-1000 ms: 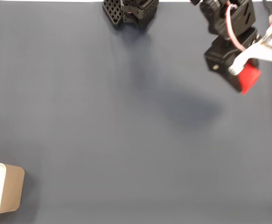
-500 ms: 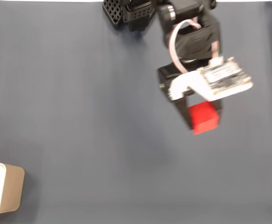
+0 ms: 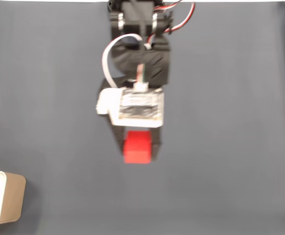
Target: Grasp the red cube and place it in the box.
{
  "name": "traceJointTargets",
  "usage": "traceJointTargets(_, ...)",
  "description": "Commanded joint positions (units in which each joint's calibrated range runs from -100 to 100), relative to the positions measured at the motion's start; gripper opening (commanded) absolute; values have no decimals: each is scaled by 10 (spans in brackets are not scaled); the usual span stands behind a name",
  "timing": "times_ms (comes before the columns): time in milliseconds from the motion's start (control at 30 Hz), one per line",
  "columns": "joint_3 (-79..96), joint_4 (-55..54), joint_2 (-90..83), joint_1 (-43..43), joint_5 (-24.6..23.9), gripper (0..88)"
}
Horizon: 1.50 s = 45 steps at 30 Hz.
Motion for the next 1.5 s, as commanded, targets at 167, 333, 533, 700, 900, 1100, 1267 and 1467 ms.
traceJointTargets(167, -159, 1, 75, 69, -3, 0)
traceJointTargets(333, -220, 0, 126, 106, -3, 0)
traceJointTargets(533, -286, -3, 190, 143, -6, 0)
traceJointTargets(700, -344, -3, 243, 172, -7, 0)
traceJointTargets(900, -418, -3, 308, 202, -5, 0)
traceJointTargets(1100, -503, -1, 385, 228, -6, 0)
traceJointTargets(1267, -578, -1, 448, 245, -5, 0)
traceJointTargets(1467, -667, 0, 516, 262, -4, 0)
